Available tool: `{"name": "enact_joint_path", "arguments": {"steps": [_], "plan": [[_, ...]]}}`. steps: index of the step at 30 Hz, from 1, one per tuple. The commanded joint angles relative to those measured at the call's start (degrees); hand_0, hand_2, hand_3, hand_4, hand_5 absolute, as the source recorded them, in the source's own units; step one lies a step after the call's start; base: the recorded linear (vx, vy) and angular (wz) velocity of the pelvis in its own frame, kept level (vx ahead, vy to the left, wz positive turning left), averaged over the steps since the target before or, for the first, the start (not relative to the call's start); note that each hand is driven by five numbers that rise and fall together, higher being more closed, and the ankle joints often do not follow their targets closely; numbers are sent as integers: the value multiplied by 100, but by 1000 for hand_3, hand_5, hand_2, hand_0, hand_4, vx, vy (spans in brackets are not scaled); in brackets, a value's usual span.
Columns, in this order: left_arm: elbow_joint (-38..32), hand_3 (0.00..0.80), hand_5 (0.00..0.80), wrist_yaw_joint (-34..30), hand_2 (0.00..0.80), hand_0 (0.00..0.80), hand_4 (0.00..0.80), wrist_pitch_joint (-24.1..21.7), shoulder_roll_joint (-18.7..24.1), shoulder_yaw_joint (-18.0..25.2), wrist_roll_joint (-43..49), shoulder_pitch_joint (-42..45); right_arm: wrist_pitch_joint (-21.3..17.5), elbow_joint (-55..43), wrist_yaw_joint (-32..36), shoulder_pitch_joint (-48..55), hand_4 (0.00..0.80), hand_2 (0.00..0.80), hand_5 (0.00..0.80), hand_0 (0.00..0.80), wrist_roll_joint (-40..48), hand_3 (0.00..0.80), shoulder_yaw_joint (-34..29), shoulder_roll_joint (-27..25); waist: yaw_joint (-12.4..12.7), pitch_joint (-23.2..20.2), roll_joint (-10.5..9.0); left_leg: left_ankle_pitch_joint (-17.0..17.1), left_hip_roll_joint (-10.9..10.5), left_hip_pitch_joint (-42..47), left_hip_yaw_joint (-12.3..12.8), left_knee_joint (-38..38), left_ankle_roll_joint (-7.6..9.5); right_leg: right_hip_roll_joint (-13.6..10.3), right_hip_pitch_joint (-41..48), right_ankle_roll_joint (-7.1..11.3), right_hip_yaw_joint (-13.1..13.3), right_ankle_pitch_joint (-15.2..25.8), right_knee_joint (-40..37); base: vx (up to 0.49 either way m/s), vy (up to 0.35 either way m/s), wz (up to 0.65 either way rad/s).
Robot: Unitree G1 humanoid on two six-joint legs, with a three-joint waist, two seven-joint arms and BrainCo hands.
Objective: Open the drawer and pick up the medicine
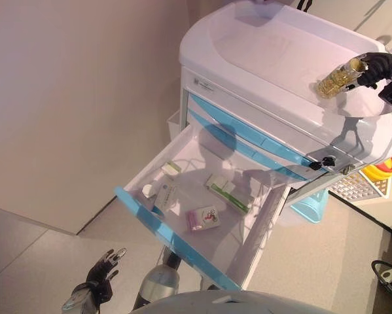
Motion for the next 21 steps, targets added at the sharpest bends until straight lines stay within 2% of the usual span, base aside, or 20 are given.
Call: {"name": "enact_joint_path", "arguments": {"steps": [1, 7, 8, 9, 10, 11, 19, 21], "plan": [[-283, 0, 0, 7, 0, 0, 0, -84, 329, -187, -145, 128, -126, -233, 113, -571, 800, 800, 800, 800, -264, 800, 758, -429, 169, -172, -181, -402, -140, 63, 83, 4, 41, -237, -343, 207, 269, 307, 464, 0, 0, 0], [-318, 0, 0, -16, 0, 0, 0, -58, 343, -224, -172, 95, -170, -242, 199, -623, 794, 794, 794, 794, -410, 794, 912, -364, 157, -165, -176, -407, -135, 57, 92, 4, 47, -235, -371, 203, 302, 307, 470, 0, 0, 0], [-310, 0, 0, -17, 0, 0, 0, -70, 340, -226, -182, 88, -198, -226, 174, -624, 640, 640, 640, 640, -441, 640, 914, -350, 157, -163, -176, -406, -135, 55, 91, 4, 47, -234, -373, 203, 307, 309, 468, 0, 0, 0], [-313, 0, 0, -12, 0, 0, 0, -76, 337, -231, -192, 77, -186, -215, 137, -660, 348, 348, 348, 348, -434, 348, 956, -328, 161, -157, -181, -408, -135, 54, 90, 4, 47, -230, -375, 203, 317, 309, 466, 0, 0, 0], [-318, 0, 0, -11, 0, 0, 0, -74, 335, -232, -194, 76, -178, -216, 115, -669, 91, 91, 91, 91, -434, 91, 963, -322, 163, -156, -182, -409, -136, 54, 88, 4, 46, -228, -374, 203, 318, 309, 463, 0, 0, 0], [-312, 0, 0, -17, 0, 0, 0, -76, 337, -230, -195, 77, -189, -209, 77, -684, 0, 0, 0, 0, -448, 0, 956, -313, 168, -158, -183, -410, -136, 54, 85, 4, 44, -227, -371, 205, 317, 310, 460, 0, 0, 0], [-377, 0, 0, 20, 0, 0, 0, -19, 336, -237, -197, 117, -150, -242, -261, -802, 0, 0, 0, 0, -318, 0, 983, -293, 200, -152, -199, -412, -133, 54, 89, 4, 46, -232, -382, 209, 289, 316, 468, 0, 0, 0], [-350, 0, 0, 27, 0, 0, 0, -21, 326, -238, -200, 105, 33, -244, -406, -823, 0, 0, 0, 0, -157, 0, 942, -285, 189, -156, -201, -418, -128, 63, 101, 4, 45, -233, -377, 213, 293, 315, 468, 0, 0, 0]]}}
